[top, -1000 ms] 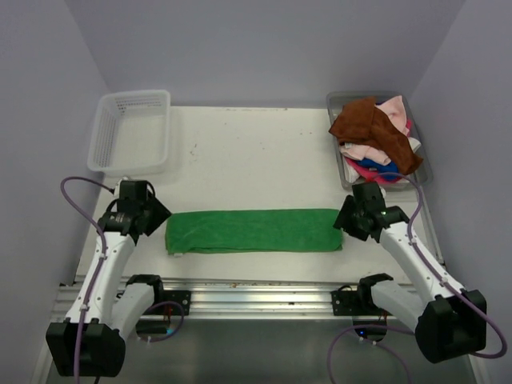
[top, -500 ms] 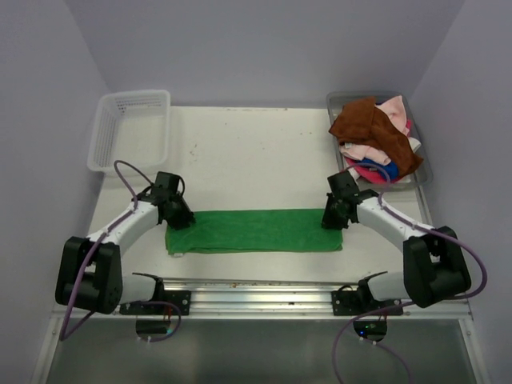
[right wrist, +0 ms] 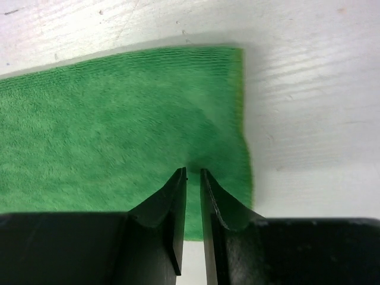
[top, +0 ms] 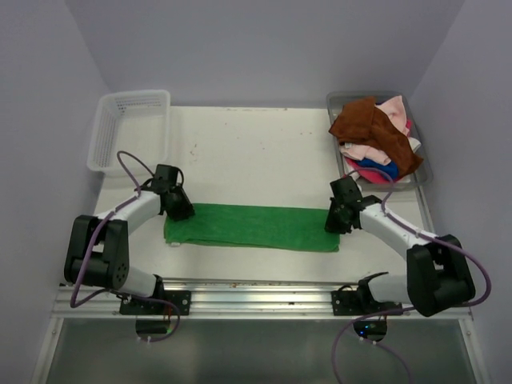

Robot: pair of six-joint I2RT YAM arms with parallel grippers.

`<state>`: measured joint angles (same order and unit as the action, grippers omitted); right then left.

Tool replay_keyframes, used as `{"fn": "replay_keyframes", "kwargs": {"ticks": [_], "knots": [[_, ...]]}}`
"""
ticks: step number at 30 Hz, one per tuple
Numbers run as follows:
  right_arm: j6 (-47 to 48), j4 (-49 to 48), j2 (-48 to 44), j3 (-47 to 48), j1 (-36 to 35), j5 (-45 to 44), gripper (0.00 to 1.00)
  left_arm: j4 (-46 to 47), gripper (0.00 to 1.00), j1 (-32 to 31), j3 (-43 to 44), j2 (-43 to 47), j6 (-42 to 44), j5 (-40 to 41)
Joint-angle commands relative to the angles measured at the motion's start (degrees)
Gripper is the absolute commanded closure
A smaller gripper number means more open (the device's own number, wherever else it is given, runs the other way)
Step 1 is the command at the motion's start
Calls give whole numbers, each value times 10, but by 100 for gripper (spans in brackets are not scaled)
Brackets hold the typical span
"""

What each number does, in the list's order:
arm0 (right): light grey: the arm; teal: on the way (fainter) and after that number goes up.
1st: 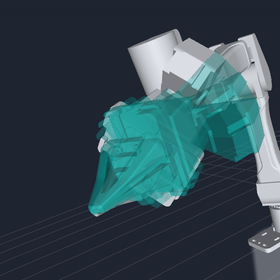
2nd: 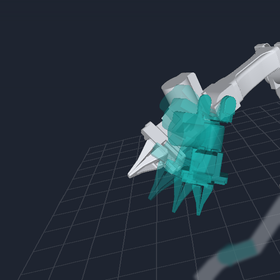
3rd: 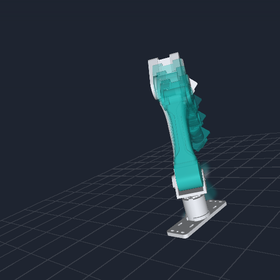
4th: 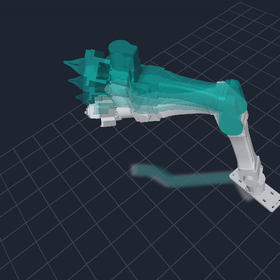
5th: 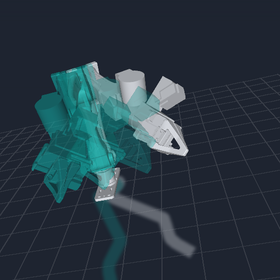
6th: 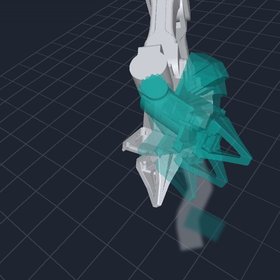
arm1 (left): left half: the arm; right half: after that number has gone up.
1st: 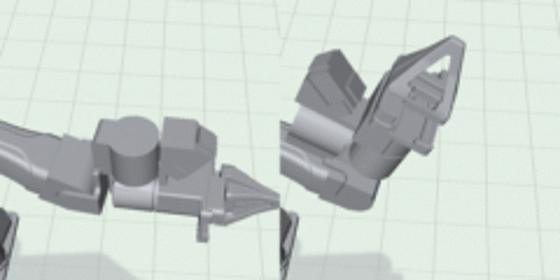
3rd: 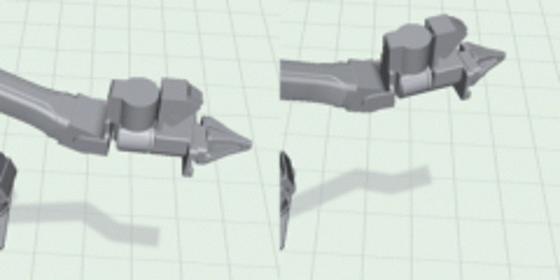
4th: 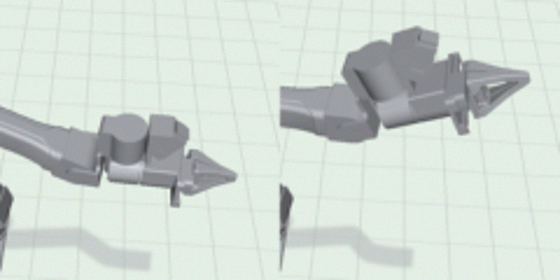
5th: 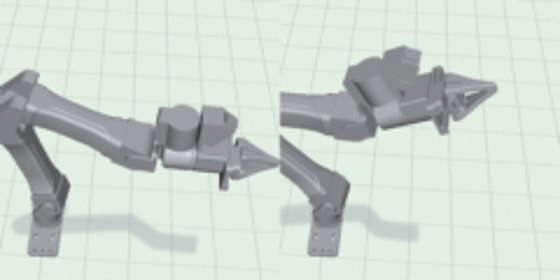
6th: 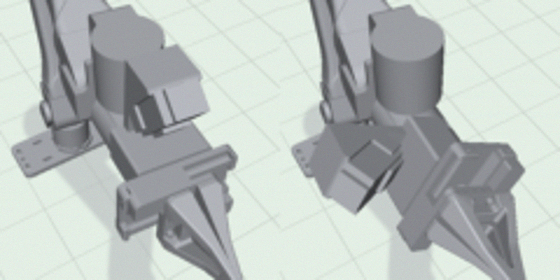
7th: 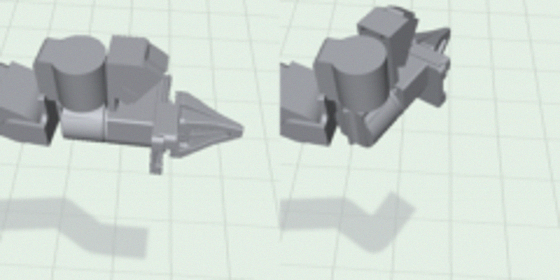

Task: Roll the towels
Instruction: Fold the towel

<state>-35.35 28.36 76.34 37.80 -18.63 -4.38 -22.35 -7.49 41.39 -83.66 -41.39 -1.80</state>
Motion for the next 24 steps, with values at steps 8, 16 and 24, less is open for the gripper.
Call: {"fn": "replay_keyframes", "kwargs": {"ticks": [8,16,24], "knots": [[37,51,-99,4,31,-66,54,-16,60,-7,-16,82,64,40],[44,4,-32,-4,31,-12,50,-30,61,-2,-30,68,32,100],[35,-35,10,-23,30,5,61,15,65,6,-64,24,20,81]]}}
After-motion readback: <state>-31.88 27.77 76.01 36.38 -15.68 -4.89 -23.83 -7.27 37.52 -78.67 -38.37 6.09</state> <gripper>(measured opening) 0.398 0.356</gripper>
